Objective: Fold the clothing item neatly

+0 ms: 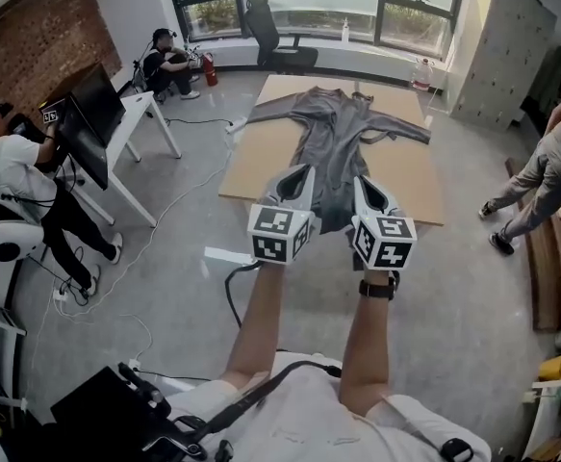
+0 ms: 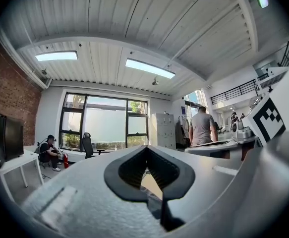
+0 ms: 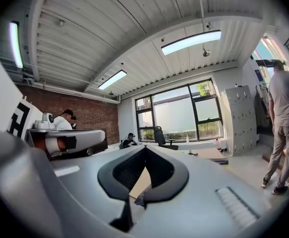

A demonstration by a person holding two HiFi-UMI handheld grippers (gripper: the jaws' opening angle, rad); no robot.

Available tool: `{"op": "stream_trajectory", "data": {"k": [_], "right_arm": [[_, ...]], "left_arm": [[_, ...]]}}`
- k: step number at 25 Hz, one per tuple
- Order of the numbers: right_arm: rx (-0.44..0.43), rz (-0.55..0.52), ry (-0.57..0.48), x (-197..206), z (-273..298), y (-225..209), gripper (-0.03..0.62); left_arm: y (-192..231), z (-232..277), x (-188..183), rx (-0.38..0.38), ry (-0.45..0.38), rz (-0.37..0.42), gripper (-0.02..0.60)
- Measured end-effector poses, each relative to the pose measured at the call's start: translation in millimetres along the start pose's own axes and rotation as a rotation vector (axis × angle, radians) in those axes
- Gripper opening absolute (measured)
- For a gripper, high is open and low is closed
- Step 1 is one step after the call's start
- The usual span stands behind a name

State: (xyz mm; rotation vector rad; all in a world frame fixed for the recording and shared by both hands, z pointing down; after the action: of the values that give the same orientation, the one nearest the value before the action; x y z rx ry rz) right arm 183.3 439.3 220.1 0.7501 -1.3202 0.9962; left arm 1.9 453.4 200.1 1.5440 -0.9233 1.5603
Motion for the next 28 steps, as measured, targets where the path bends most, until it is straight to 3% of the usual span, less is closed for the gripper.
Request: {"op": "stream_trajectory", "data": {"k": [7, 14, 20, 24, 28], "right_arm": [[-0.034, -0.041, 0.021, 12.1, 1.8, -23.6, 0.015], [-0.04, -0.013, 0.031, 21.4, 30.8, -34.1, -0.005], [0.007, -0.033, 0.123, 14.6, 91.5, -49.4, -0.005], [0.027, -0.048, 0.065, -24.4, 137.3, -66.5, -0.005], [0.036, -0.057, 0.034, -38.7, 188.0, -61.2, -0.005]], "left_arm": [[-19.2, 14.0, 18.5, -0.025, 0.058, 0.007, 0.0], [-1.5, 45.9, 32.8, -0.025, 0.074, -0.026, 0.0], [43.1, 99.6, 36.5, 0.008, 0.066, -0.07, 0.0], [81.2, 148.5, 14.4, 0.021, -0.018, -0.094, 0.0], [127.4, 177.7, 9.5, 0.032, -0.039, -0.087, 0.0]]}}
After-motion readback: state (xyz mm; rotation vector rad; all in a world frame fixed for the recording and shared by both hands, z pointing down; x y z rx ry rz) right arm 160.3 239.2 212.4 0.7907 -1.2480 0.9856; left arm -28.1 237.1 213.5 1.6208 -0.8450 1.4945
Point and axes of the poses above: the fingertips, and each gripper's own axes: z forward along the fingers, y to its left, x out of its underside, the point moved 9 cm from there along -z, backward along the fingers, and after that the axes turned 5 degrees about x, right-handed, at the moved point
